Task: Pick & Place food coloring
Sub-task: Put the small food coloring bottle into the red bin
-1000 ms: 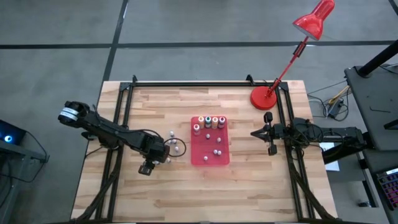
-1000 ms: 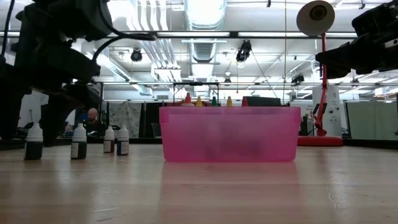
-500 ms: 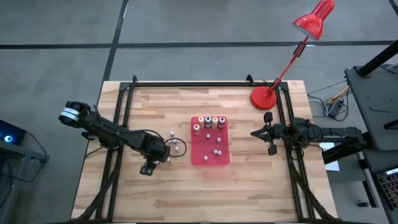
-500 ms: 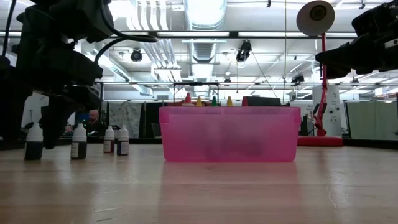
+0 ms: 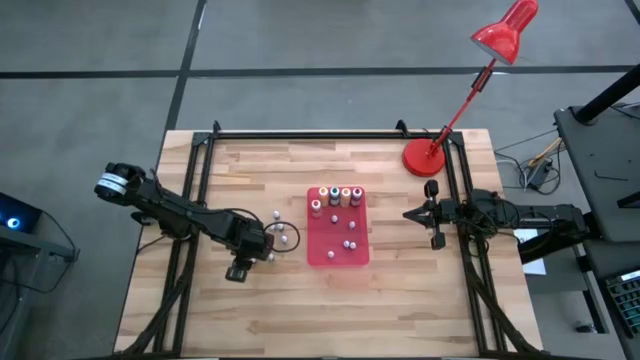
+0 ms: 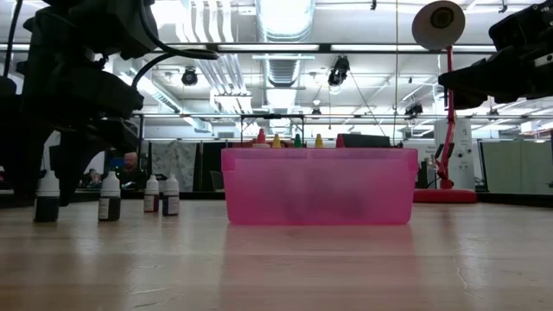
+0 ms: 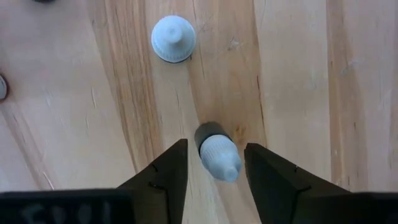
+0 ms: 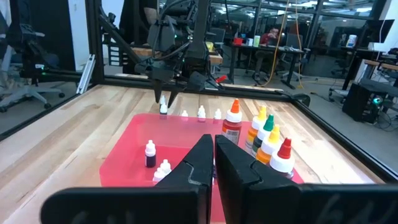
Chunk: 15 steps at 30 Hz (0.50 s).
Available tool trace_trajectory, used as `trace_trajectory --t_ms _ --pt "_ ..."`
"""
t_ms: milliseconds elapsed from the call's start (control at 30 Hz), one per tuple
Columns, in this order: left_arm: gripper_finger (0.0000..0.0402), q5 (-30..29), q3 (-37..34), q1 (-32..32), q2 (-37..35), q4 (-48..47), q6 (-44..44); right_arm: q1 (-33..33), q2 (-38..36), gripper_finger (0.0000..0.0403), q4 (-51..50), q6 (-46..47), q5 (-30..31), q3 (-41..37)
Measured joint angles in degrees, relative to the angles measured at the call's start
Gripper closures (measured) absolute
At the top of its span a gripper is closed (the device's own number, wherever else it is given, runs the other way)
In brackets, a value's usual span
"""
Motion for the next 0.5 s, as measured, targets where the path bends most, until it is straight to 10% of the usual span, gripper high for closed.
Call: trace_trajectory --t_ms 500 --pt "0.0273 -0.3 0.0 0.1 0.0 1.6 -1.0 0.0 0.0 0.0394 0.0 0.0 0.0 0.0"
